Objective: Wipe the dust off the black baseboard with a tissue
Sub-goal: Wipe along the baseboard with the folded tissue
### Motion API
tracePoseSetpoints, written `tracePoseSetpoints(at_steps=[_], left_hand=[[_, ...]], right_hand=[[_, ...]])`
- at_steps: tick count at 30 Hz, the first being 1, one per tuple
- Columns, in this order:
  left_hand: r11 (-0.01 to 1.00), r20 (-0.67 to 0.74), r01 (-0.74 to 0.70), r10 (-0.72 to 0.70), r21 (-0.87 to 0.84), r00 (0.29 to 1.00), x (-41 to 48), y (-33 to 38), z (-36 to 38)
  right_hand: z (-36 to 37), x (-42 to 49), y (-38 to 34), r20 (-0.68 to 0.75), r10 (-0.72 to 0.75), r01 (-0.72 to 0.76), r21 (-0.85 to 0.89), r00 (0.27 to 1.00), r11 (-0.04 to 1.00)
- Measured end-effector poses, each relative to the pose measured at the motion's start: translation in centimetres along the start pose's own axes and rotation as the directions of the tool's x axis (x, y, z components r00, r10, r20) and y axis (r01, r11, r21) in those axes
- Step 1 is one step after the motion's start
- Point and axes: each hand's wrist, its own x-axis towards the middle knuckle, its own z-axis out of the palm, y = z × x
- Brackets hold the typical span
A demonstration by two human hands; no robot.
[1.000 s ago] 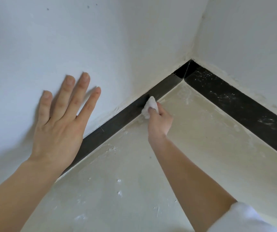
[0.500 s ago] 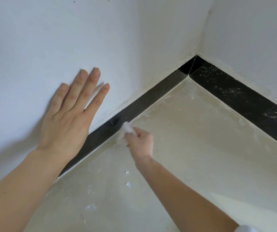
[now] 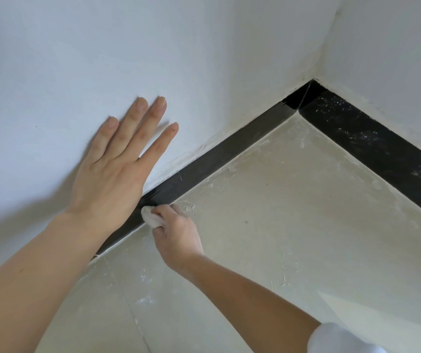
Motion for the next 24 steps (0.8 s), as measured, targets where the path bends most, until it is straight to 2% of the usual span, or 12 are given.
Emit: tracePoseSetpoints(at_steps=[2, 4, 6, 8, 11, 13, 15, 18, 21, 24], left_hand=[[1.000, -0.004, -0.008, 0.008, 0.005, 1.000, -0.2, -0.2, 0.0], [1.000, -0.009, -0.008, 0.008, 0.016, 1.000, -0.1, -0.2, 0.1], [1.000, 0.000, -0.005, 0.005, 0.031, 1.000, -0.1, -0.1, 0.1], [0.998, 0.025, -0.011, 0.010, 0.060, 1.000, -0.2, 0.0, 0.0], [0.985, 0.055, -0.069, 0.061, 0.156, 0.997, -0.5, -0.3, -0.1], [0.973, 0.066, -0.113, 0.101, 0.203, 0.993, -0.4, -0.8, -0.4], [0.954, 0.081, -0.173, 0.158, 0.245, 0.984, -0.3, -1.0, -0.6], [0.927, 0.078, -0.226, 0.212, 0.298, 0.974, 0.2, -0.6, -0.5], [0.948, 0.048, -0.220, 0.215, 0.228, 0.975, 1.5, 1.0, 0.4], [0.968, -0.012, -0.207, 0.211, 0.140, 0.977, 4.9, 3.4, 1.4]], right_hand=[[-1.7, 0.5, 0.1, -0.109, 0.078, -0.068, 0.093, 0.991, 0.993], [-3.7, 1.6, 0.2, -0.265, 0.188, -0.126, 0.234, 0.946, 0.964], [-4.7, 2.5, 0.0, -0.328, 0.252, -0.139, 0.331, 0.910, 0.933], [-3.9, 2.4, -0.9, -0.285, 0.213, -0.132, 0.280, 0.934, 0.951], [-1.9, 1.4, -1.0, -0.113, 0.109, -0.091, 0.156, 0.988, 0.984], [-2.0, 1.3, -0.4, 0.012, 0.039, -0.040, 0.066, 0.999, 0.997], [-3.7, 1.5, 0.3, 0.069, 0.035, -0.037, 0.025, 0.997, 0.999], [-7.5, 2.7, 1.1, -0.016, 0.055, -0.055, -0.016, 0.998, 0.998], [-12.6, 4.5, 1.8, -0.116, 0.085, -0.094, -0.078, 0.990, 0.992], [-18.2, 5.5, 2.5, -0.200, 0.070, -0.114, -0.216, 0.977, 0.970]])
